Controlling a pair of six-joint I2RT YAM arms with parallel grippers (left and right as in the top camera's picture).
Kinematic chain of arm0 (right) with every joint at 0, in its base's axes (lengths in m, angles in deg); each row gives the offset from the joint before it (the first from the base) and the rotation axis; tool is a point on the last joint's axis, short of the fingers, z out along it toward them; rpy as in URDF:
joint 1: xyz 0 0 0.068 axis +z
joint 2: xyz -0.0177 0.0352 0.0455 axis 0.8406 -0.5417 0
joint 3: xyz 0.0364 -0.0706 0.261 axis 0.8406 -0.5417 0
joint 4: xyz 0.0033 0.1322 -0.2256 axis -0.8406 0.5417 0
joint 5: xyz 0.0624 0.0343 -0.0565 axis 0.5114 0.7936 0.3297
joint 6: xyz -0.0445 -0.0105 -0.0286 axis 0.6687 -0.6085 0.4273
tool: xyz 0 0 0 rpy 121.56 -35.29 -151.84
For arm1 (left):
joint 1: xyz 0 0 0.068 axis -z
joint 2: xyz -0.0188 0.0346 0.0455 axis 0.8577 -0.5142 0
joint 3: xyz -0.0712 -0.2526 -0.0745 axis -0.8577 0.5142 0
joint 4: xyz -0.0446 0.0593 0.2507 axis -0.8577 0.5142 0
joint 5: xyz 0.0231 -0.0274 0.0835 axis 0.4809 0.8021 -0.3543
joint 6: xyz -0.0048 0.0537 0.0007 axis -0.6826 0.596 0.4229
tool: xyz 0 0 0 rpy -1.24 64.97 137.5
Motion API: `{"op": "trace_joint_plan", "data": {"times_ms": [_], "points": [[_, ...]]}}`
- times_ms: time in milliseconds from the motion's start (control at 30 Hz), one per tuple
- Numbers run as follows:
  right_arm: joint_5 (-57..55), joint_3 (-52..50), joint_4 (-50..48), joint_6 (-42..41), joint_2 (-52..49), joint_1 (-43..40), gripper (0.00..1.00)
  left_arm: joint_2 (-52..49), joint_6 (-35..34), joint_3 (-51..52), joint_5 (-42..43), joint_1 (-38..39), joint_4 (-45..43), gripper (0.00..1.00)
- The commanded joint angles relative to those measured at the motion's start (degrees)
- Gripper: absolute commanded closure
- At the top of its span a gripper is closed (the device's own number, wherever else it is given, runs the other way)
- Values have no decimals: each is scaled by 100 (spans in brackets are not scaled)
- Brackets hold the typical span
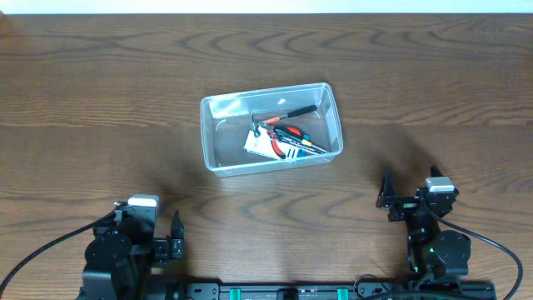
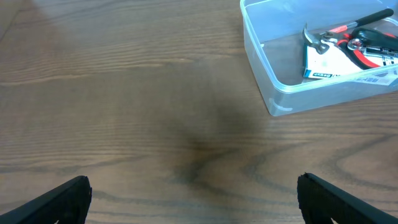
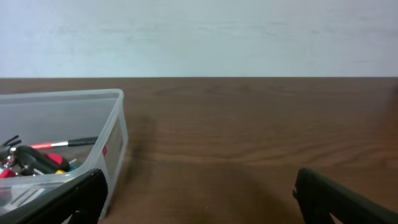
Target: Pack container
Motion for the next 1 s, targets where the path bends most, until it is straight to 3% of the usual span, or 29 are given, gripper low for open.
{"op": "trace_joint_plan", "data": {"times_ms": [0,967], "points": [[219,-37,-20,177,35,83,1,35,37,-22,-90,24,0,2],[205,-37,-26,127,35,81,1,87,33,-22,-295,-63,203,2]]}}
